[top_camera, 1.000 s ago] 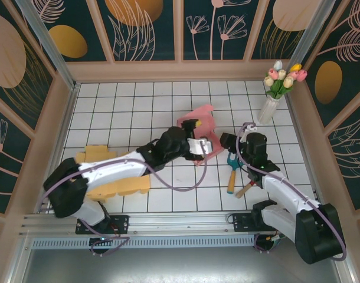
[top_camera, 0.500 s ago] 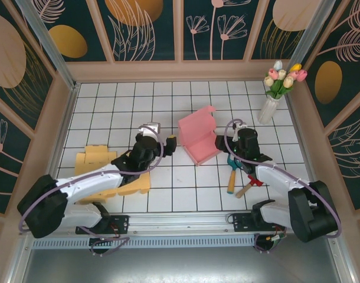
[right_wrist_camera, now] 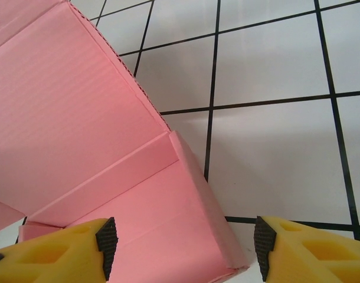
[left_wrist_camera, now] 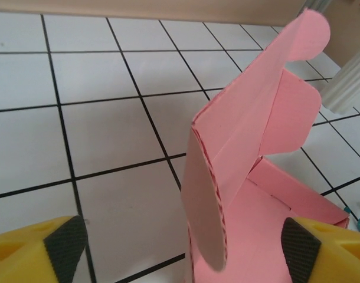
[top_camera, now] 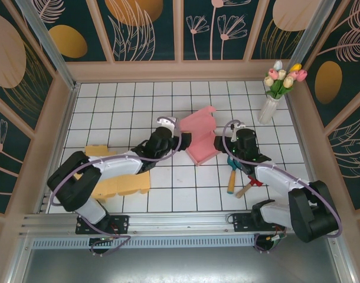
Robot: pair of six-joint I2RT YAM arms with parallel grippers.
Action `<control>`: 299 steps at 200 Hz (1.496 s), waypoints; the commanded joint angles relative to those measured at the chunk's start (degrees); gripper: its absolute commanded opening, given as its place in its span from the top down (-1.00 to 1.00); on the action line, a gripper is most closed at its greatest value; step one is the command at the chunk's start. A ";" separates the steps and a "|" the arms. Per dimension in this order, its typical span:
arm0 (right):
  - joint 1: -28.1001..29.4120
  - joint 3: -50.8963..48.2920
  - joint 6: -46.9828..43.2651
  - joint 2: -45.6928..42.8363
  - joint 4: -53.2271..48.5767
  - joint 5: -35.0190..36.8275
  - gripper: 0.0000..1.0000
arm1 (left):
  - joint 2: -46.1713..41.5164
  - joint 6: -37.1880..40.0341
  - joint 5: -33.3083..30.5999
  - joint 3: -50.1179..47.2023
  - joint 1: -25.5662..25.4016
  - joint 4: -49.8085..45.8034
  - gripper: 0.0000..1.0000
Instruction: Fold the paper box
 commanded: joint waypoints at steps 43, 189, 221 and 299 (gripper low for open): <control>2.94 1.76 -2.76 -0.02 -1.04 4.47 -0.26 | 4.75 1.19 1.48 2.09 0.25 1.56 0.04; 7.29 3.23 -5.46 -0.26 -3.25 10.39 -0.26 | 0.72 1.39 0.03 4.79 0.29 -10.07 0.55; 7.40 3.34 -5.44 -0.24 -3.09 10.63 -0.26 | 0.35 3.43 0.29 6.58 0.25 -12.87 1.00; 5.53 6.78 -18.83 -8.32 -0.50 14.43 -0.33 | -7.18 33.10 -2.39 6.61 0.28 -18.21 1.00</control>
